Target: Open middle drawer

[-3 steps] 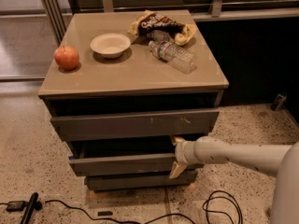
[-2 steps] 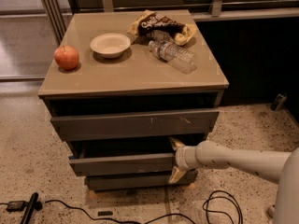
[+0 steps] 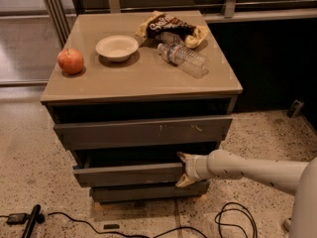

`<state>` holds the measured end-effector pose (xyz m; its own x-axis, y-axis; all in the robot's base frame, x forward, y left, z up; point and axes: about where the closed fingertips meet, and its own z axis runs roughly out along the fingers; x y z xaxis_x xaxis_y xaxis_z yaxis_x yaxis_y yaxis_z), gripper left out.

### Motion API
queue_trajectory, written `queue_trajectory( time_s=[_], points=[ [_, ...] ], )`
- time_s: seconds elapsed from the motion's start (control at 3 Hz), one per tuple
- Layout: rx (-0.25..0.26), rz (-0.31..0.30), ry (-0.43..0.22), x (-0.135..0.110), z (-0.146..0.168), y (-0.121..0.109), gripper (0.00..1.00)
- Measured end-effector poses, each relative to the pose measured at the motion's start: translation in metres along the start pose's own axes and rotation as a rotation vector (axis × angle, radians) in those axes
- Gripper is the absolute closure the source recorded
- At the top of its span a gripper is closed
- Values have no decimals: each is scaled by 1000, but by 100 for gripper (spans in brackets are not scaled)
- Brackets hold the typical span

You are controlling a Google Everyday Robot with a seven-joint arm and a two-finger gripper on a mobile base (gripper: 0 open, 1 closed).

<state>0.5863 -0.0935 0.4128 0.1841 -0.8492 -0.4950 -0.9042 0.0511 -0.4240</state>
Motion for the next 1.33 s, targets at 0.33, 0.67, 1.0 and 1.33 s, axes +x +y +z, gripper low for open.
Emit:
queue_trajectory(
  time_s=[0.33,0.67,1.0,1.33],
  points=[
    [0,0,0,0,0,0,50],
    [4,-3,21,6,-4,8,73],
    [1,-14,17,6,-5,24,96],
    [1,-14,17,4,-9,23,100]
  ],
)
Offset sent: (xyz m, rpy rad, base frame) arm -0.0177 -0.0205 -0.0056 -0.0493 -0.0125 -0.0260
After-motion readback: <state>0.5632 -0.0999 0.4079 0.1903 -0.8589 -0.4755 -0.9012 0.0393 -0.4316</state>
